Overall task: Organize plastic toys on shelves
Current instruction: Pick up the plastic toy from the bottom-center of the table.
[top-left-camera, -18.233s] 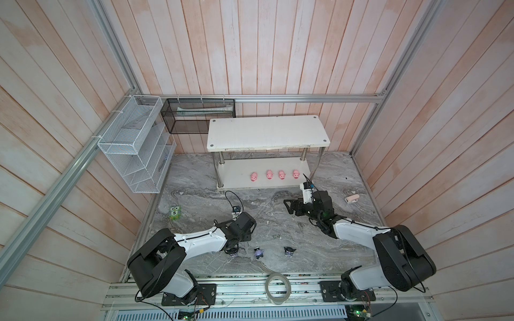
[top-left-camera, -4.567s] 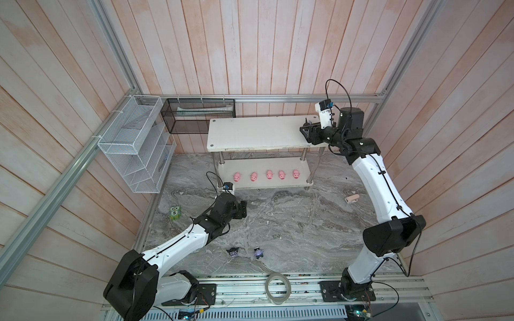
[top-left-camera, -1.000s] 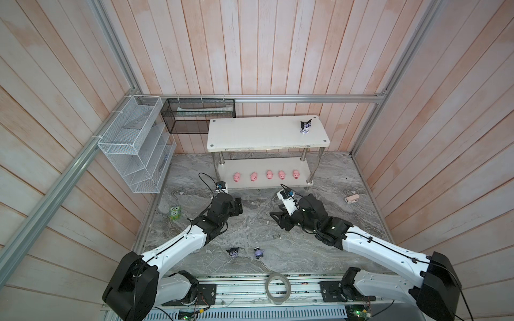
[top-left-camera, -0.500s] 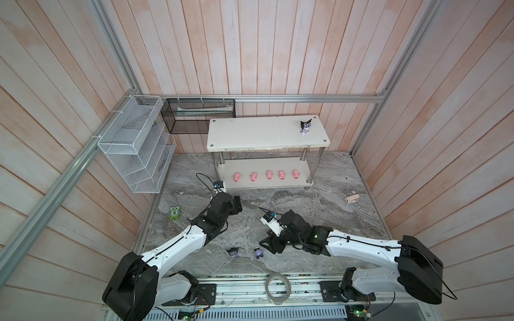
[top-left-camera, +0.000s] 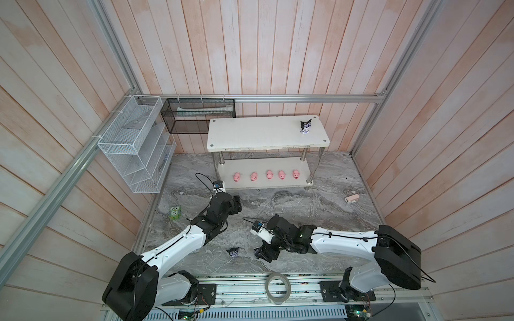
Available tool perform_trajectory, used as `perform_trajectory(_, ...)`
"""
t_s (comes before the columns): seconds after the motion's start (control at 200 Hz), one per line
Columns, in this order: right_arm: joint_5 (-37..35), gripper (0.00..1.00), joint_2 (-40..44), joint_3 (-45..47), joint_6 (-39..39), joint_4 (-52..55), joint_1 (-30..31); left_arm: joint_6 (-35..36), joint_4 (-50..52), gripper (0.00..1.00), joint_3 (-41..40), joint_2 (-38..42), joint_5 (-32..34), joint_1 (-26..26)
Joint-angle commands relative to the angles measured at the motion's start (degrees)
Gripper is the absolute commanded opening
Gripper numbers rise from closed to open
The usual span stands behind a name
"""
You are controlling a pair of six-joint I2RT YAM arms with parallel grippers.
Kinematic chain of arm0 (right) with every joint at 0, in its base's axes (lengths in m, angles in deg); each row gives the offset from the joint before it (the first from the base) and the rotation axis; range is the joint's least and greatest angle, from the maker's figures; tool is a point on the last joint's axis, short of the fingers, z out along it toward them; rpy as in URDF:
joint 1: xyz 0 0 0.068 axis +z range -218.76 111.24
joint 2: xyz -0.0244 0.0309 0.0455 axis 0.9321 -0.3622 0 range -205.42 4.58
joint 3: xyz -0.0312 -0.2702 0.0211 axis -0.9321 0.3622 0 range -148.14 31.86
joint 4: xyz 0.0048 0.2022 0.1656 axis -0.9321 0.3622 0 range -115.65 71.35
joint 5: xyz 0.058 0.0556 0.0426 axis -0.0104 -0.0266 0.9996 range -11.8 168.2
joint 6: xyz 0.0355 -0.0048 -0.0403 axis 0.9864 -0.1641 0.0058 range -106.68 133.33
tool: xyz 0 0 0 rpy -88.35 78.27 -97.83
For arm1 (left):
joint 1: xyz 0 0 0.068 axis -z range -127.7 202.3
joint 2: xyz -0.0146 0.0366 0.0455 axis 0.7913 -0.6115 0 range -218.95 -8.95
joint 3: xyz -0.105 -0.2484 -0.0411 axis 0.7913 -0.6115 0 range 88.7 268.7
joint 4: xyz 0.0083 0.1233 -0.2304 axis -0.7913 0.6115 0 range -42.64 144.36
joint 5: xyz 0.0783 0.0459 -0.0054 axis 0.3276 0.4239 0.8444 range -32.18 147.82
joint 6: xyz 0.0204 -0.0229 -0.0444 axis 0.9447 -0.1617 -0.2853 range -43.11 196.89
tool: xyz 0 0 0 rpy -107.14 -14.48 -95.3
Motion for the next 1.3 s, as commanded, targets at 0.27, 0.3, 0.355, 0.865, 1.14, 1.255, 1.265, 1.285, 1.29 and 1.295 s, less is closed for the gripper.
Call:
perform_trajectory(0.27, 0.6, 0.77, -4.4, -4.5, -4.2, 6.6, 1.3, 0.0, -0.4, 0.83, -1.2, 0.8, 1.2, -0.5)
perform_trajectory(0.3, 0.5, 0.77, -4.7, -4.8, -4.4, 6.7, 1.3, -0.1, -0.4, 0.83, -1.3, 0.7, 1.2, -0.5)
perform_trajectory(0.355, 0.1, 0.77, -5.2, -5.1, -4.7, 7.0, 1.3, -0.1, -0.4, 0.83, -1.3, 0.8, 1.1, -0.6)
perform_trajectory(0.865, -1.4, 0.67, -10.1, -7.9, -6.3, 8.7, 1.3, 0.0, -1.2, 0.83, -0.9, -1.2, 0.5, -1.5)
perform_trajectory(1.14, -2.0, 0.55, -10.9, -8.5, -6.8, 9.3, 1.4, 0.0, -2.0, 0.83, -1.0, -2.4, -0.1, -1.9)
perform_trajectory(1.255, -2.5, 0.51, -11.0, -8.7, -6.9, 9.5, 1.3, -0.1, -2.3, 0.83, -1.0, -3.0, -0.5, -2.0)
perform_trajectory(1.265, -2.5, 0.50, -10.9, -8.7, -6.9, 9.6, 1.3, -0.1, -2.3, 0.83, -1.0, -3.1, -0.5, -2.0)
perform_trajectory(1.285, -2.6, 0.48, -10.9, -8.8, -6.9, 9.7, 1.3, -0.1, -2.3, 0.83, -1.0, -3.1, -0.6, -2.0)
perform_trajectory(1.29, -2.7, 0.48, -10.9, -8.8, -7.0, 9.7, 1.3, -0.1, -2.3, 0.83, -1.0, -3.1, -0.6, -2.0)
perform_trajectory(1.295, -2.7, 0.48, -10.9, -8.8, -6.9, 9.7, 1.3, -0.1, -2.3, 0.83, -1.0, -3.1, -0.6, -2.0)
